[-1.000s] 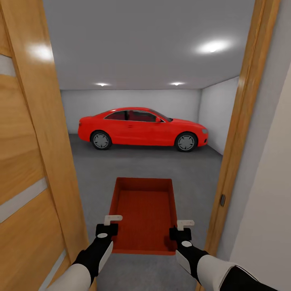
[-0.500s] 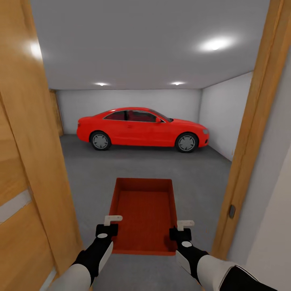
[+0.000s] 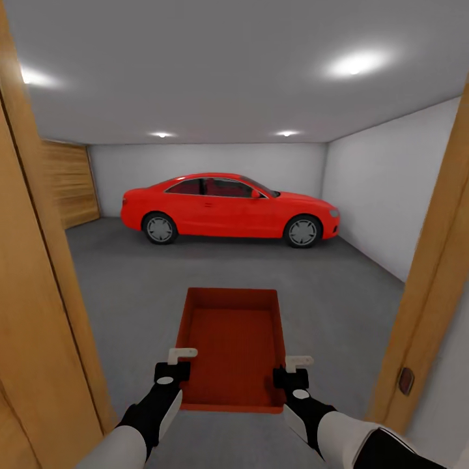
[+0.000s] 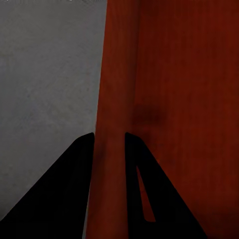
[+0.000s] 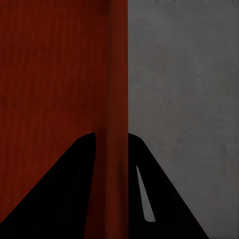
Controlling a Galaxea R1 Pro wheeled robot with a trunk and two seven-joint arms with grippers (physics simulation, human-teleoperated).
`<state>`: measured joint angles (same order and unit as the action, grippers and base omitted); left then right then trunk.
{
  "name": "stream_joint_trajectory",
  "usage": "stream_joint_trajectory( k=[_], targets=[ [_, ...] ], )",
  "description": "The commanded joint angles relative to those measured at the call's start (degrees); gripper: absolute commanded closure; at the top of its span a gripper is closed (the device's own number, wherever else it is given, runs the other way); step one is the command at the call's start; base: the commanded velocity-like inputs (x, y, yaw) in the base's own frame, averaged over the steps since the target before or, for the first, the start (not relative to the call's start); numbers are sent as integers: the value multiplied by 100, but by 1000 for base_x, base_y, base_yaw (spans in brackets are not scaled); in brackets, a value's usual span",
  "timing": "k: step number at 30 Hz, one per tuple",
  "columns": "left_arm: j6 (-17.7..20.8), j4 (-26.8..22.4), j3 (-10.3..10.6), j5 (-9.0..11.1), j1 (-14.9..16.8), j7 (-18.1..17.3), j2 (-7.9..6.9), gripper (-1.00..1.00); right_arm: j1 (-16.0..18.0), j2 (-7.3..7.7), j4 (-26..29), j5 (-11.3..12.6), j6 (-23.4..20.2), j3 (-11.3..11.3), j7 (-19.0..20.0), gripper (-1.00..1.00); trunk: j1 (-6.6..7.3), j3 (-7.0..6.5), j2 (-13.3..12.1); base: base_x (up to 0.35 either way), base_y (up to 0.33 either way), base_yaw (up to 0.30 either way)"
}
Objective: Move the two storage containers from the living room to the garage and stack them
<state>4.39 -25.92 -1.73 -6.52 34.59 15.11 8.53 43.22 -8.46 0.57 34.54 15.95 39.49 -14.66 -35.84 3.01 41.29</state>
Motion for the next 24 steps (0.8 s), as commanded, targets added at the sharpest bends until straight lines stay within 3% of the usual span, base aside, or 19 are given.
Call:
stream_joint_trajectory(
  k=[1, 24],
  targets=[
    [53, -12, -143, 265, 4, 71, 8, 100, 4, -120, 92, -61, -4, -133, 16, 100, -5, 10, 8, 321, 0, 0],
    [53, -10, -144, 265, 4, 71, 8, 100, 5, -121, 92, -61, -4, -135, 16, 100, -5, 10, 8, 321, 0, 0]
  ],
)
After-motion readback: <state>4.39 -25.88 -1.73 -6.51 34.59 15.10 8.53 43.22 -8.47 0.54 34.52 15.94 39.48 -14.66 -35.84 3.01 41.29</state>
